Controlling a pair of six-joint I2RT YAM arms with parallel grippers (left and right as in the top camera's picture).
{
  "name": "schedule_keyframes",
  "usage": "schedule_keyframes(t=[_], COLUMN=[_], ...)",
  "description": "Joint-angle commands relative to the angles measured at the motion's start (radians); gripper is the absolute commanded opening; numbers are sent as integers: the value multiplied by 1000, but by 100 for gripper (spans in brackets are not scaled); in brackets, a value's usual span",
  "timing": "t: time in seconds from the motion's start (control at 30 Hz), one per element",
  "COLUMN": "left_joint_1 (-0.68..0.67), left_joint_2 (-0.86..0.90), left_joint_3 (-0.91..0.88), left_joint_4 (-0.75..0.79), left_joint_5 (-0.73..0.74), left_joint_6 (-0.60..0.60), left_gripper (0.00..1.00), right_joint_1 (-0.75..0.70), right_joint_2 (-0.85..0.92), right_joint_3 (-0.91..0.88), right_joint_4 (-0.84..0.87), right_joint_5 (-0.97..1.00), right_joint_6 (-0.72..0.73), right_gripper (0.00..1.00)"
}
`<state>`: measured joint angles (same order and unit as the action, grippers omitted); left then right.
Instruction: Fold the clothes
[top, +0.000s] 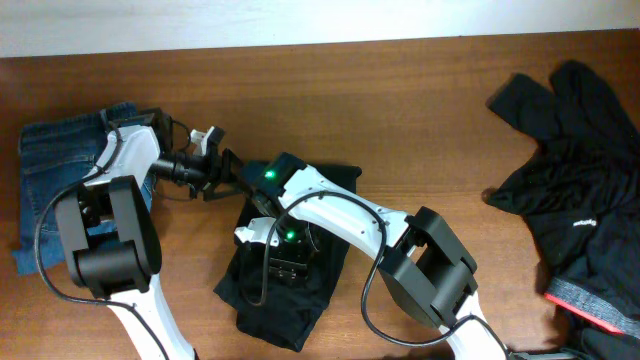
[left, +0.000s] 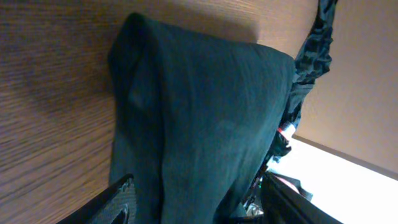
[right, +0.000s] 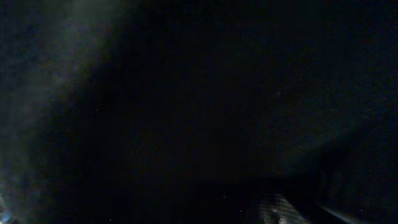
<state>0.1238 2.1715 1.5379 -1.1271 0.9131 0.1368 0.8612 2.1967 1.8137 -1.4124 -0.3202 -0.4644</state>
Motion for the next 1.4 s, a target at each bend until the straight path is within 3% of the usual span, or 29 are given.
schedule_keyframes(t=[0.0, 0.13, 0.43, 0.6, 0.73, 0.9, 1.17, 1.23, 1.37], left_joint_1=[2, 2, 0, -22, -47, -86, -188, -204, -211], left_joint_2=[20, 20, 20, 20, 20, 20, 20, 20, 20], left_joint_3=[-3, -4, -4, -20, -58, -133, -248, -252, -252], left_joint_4=[-9, -28, -93, -108, -95, -63, -54, -53, -53], left_joint_5=[28, -21, -29, -201, -248, -241, -35, -34, 34], left_joint_6=[38, 37, 81, 88, 85, 81, 130, 130, 146], left_gripper=[64, 64, 65, 71, 72, 72, 72, 70, 49], right_joint_1=[2, 2, -30, -111, -195, -263, -281, -281, -281], right_joint_2=[-16, -63, -104, -113, -115, -115, -115, -115, -115], right_joint_3=[34, 142, 353, 424, 459, 464, 464, 464, 464], right_joint_4=[-4, -52, -137, -155, -179, -202, -200, -198, -197], right_joint_5=[-8, -8, 104, 122, 121, 81, 82, 82, 82], right_joint_6=[2, 2, 40, 85, 108, 107, 107, 107, 107], right_gripper=[74, 80, 80, 81, 81, 81, 81, 81, 81])
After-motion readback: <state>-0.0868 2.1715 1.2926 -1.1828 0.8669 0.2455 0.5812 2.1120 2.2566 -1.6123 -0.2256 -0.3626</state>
